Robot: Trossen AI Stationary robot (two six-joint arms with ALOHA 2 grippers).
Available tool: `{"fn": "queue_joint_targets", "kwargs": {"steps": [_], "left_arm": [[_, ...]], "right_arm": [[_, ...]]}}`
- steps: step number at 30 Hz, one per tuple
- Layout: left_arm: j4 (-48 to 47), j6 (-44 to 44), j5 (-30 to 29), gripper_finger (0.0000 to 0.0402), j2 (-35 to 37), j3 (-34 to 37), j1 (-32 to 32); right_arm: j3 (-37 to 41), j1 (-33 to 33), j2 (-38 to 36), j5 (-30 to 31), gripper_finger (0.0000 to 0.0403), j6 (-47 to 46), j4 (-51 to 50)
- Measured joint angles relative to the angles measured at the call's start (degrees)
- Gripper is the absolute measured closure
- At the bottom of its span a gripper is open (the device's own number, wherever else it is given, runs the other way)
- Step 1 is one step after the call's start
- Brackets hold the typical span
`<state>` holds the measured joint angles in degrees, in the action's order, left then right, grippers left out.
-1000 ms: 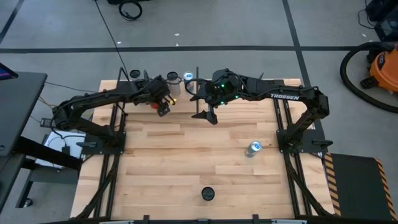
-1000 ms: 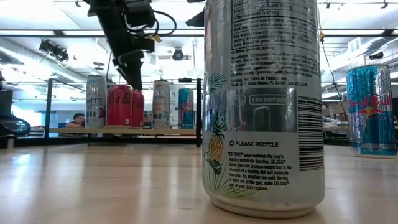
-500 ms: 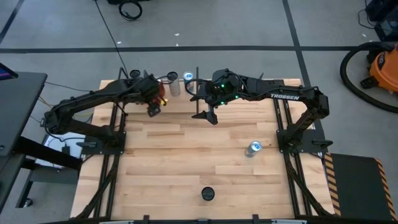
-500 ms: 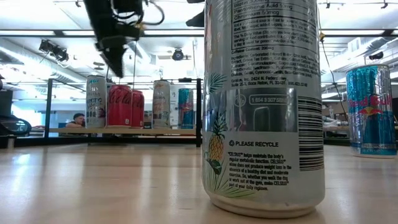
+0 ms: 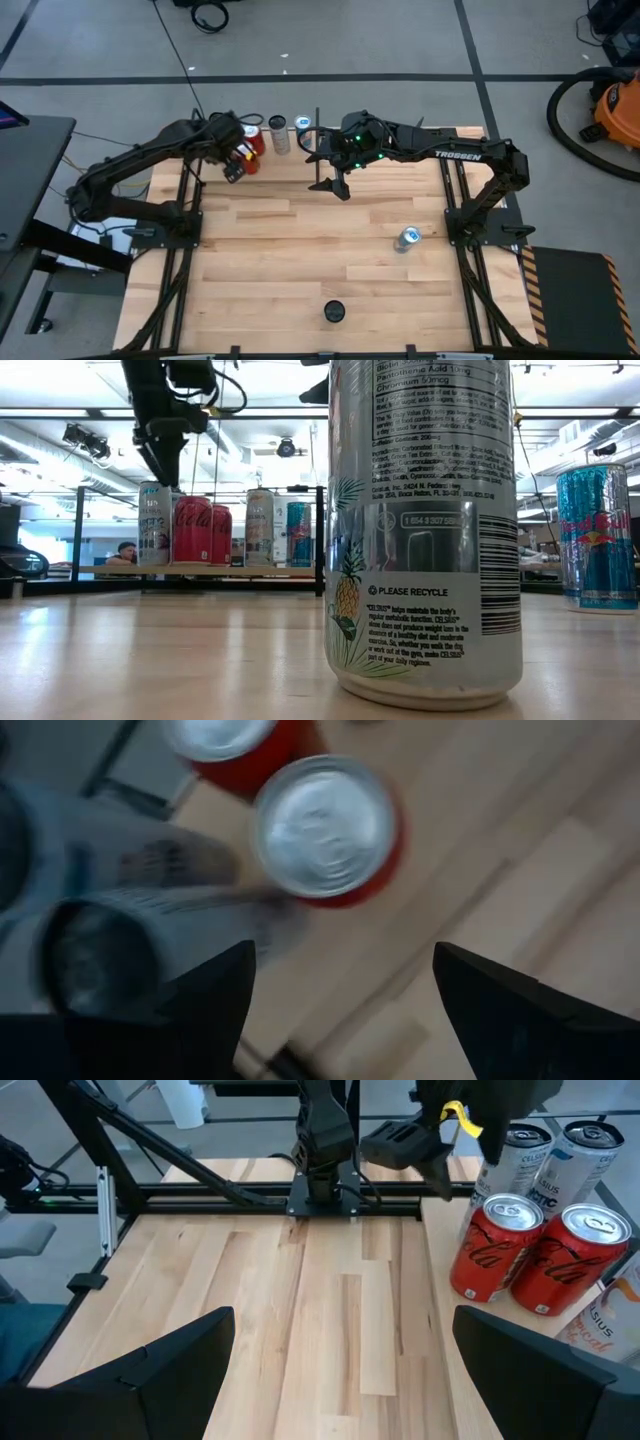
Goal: Place canned beverage on shelf
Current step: Adjust the red soda can on the shelf
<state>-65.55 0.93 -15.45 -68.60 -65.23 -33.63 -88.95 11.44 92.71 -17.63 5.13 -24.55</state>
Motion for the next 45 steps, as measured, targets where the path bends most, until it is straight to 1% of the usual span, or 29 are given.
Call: {"fn": "queue_joint_targets", "kwargs": {"steps": [2,13,17,23,29,39,45], "left_arm": [[0.9,-0.1,1.4,0.0088,-0.5,0.0,-0.3],[1.4,-0.1,1.6,0.0088,-0.8,0.0,-0.4],[2.1,-0.1,3.7,0.0088,-1.9,0.0,-0.4],[2.2,-0.5,3.5,0.0088,-4.4,0.1,-0.7],[4.4,-0.7,3.6,0.0088,-4.6,0.1,-0.7],[4.9,-1.4,5.2,0.0088,-4.6,0.1,-0.7],[5.7,-1.6,5.1,0.0088,-5.3,0.0,-0.7]], "right_arm": [[0.0,0.0,0.0,0.0,0.0018,0.0,0.0],[0.0,0.0,0.0,0.0,0.0018,0.0,0.0],[0.0,0.0,0.0,0.0,0.0018,0.0,0.0],[0.0,0.0,0.0,0.0,0.0018,0.0,0.0],[0.0,0.0,0.0,0.0,0.0018,0.0,0.0],[0.0,0.0,0.0,0.0,0.0018,0.0,0.0],[0.0,0.0,0.0,0.0,0.0018,0.0,0.0]]}}
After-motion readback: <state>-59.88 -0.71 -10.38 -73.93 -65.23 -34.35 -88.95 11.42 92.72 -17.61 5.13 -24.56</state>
